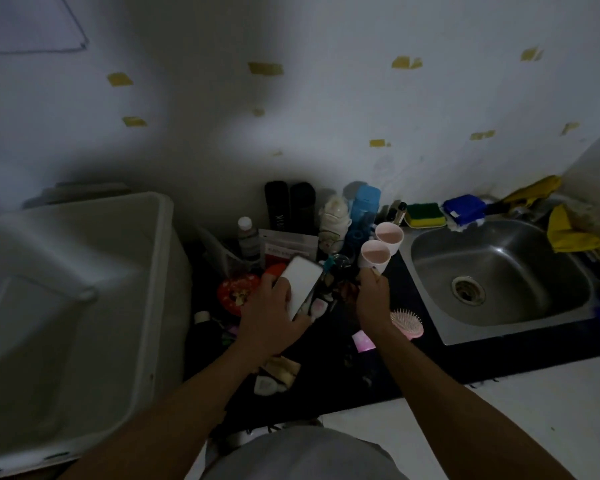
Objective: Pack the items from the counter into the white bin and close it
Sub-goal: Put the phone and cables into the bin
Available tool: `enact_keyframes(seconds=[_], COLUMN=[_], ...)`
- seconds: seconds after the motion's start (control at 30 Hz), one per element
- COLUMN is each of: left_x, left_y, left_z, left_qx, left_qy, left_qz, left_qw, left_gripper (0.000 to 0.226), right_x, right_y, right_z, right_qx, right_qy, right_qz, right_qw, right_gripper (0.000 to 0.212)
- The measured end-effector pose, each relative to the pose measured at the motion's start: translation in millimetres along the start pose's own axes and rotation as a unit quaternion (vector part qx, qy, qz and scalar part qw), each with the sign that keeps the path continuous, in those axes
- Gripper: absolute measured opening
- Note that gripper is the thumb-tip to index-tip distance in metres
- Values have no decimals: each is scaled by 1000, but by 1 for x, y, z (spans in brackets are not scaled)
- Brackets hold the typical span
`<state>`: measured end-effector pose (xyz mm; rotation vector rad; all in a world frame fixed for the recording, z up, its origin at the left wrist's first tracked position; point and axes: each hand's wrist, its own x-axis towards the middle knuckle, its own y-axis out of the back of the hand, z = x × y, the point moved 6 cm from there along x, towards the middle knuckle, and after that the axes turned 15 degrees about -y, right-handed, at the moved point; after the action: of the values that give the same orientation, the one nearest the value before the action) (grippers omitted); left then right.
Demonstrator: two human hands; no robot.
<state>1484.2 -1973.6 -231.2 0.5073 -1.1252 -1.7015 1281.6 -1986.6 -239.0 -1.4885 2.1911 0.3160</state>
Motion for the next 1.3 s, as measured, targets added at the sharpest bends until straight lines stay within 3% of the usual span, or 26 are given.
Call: enact_keyframes(seconds=[0.23, 0.5, 0.6, 0.83, 0.97, 1.13, 1.3], left_x=[-4, -10, -15, -28, -46, -79, -112], left_y=[58, 128, 152, 221, 265, 292, 296], left_z=[-22, -46, -53, -76, -106, -157, -213], left_qx=[57, 53, 58, 40, 71, 51, 42], left_qy=[20, 7, 3, -2, 2, 47, 98], left_qz=[67, 135, 162, 237, 277, 303, 308], left_qw=[996, 989, 985, 971, 958, 951, 945], left_gripper=[44, 42, 42, 38, 38, 42, 38], right_x=[-23, -51, -61, -93, -117, -152, -164], right_y=[-53, -130, -155, -227, -279, -341, -396], right_z=[-35, -60, -64, -94, -101, -96, -69], right_qx=[-41, -108, -94, -105, -170, -180, -174], right_qy=[77, 115, 86, 193, 234, 270, 255], right_qz=[-20, -34, -38, -61, -83, -115, -153], right_qw=[996, 987, 991, 974, 954, 939, 939], right_gripper=[32, 26, 23, 28, 20, 42, 34])
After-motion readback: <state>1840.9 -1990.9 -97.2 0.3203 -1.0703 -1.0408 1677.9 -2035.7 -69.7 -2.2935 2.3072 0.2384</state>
